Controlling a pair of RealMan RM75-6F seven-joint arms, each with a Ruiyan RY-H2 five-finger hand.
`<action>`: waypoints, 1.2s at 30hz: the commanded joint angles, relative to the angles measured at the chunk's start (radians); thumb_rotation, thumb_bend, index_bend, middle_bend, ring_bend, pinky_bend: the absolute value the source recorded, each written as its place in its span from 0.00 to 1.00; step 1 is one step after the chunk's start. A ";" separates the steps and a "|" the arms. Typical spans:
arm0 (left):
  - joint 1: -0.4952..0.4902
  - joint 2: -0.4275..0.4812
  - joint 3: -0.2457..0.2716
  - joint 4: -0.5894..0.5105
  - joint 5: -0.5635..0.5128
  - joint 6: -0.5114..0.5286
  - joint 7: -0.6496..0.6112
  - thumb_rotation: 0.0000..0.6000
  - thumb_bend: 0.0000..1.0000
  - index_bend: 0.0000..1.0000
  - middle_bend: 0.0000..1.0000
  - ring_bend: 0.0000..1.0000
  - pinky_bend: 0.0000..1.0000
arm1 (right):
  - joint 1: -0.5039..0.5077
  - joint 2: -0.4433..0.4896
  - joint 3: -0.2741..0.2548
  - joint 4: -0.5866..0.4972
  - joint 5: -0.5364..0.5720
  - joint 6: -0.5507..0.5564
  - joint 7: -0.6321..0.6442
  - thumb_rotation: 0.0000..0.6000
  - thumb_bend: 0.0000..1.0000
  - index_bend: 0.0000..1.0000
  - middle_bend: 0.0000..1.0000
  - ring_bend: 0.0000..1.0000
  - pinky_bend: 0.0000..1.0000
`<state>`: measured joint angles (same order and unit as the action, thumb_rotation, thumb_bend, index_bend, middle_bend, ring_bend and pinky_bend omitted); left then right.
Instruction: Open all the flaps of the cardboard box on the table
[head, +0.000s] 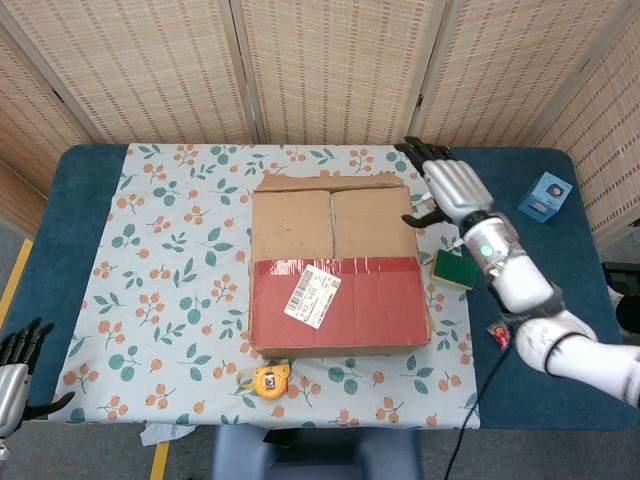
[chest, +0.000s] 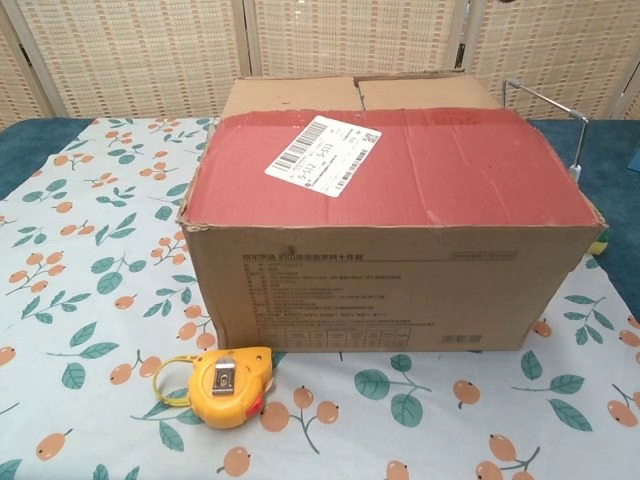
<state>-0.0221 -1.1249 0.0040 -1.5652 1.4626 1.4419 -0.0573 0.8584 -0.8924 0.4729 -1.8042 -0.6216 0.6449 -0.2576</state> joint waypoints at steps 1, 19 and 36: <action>-0.009 -0.009 -0.004 -0.002 -0.011 -0.015 0.024 1.00 0.17 0.00 0.00 0.00 0.00 | -0.176 0.144 0.011 -0.136 -0.158 -0.053 0.231 1.00 0.28 0.07 0.00 0.01 0.00; -0.022 -0.017 -0.015 0.002 -0.044 -0.043 0.038 1.00 0.17 0.00 0.00 0.00 0.00 | -0.380 -0.139 0.100 0.122 -0.913 -0.147 1.437 1.00 0.28 0.17 0.14 0.25 0.27; -0.019 -0.014 -0.011 0.000 -0.036 -0.035 0.034 1.00 0.17 0.00 0.00 0.00 0.00 | -0.161 -0.266 -0.285 0.496 -1.215 0.205 2.113 1.00 0.28 0.18 0.15 0.25 0.27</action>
<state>-0.0415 -1.1392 -0.0066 -1.5656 1.4266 1.4071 -0.0237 0.6699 -1.1384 0.2190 -1.3353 -1.8158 0.8195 1.8252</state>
